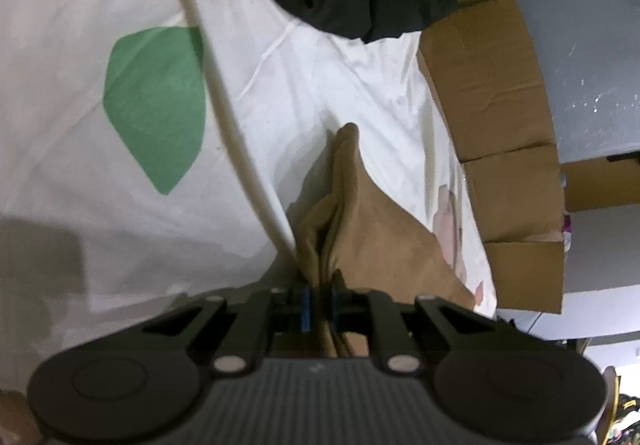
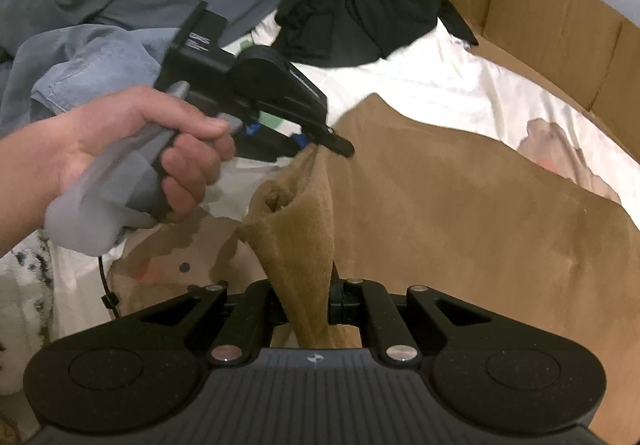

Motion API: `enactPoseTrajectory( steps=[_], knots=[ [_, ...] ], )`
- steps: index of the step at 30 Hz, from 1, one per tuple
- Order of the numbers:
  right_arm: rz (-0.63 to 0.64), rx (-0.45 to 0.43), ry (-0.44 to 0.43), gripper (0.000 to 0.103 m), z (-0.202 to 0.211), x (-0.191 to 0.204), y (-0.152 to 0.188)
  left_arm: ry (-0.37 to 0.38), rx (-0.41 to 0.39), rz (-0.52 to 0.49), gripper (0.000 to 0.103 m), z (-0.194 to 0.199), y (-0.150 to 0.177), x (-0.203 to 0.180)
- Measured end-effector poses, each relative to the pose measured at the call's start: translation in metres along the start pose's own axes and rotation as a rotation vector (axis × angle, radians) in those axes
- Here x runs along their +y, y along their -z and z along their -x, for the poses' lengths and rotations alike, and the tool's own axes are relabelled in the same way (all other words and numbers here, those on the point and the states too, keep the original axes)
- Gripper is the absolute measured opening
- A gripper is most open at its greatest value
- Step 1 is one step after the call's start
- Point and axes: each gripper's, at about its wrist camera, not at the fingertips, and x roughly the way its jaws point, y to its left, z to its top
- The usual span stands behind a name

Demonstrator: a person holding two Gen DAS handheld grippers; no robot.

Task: Fold clothes
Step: 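Lift the shirt edge with both grippers and carry it over the shirt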

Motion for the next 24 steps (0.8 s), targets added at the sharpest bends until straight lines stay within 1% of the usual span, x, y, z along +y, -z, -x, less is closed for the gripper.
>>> enactPoseTrajectory(
  steps=[3, 9, 12, 16, 19, 22, 24],
  knots=[
    [0.023, 0.021, -0.015, 0.004, 0.001, -0.002, -0.003, 0.006, -0.007, 0.002, 0.01, 0.003, 0.001, -0.003],
    [0.106, 0.052, -0.077, 0.004, 0.009, -0.014, -0.008, 0.013, -0.03, 0.011, 0.009, 0.011, 0.005, -0.016],
    [0.144, 0.054, -0.116, 0.004, 0.018, -0.023, -0.012, 0.035, -0.053, 0.002, 0.009, 0.019, 0.01, -0.028],
    [0.123, 0.052, -0.179, 0.004, 0.032, -0.043, -0.014, 0.054, -0.08, -0.013, 0.009, 0.028, 0.018, -0.054],
    [0.132, 0.015, -0.201, 0.004, 0.046, -0.056, -0.008, 0.066, -0.096, -0.018, 0.009, 0.035, 0.025, -0.074],
    [0.136, -0.037, -0.249, 0.004, 0.058, -0.068, -0.002, 0.066, -0.111, -0.066, 0.009, 0.039, 0.032, -0.096],
    [0.129, -0.061, -0.258, 0.004, 0.062, -0.074, 0.002, 0.069, -0.118, -0.089, 0.009, 0.039, 0.035, -0.108]
  ],
)
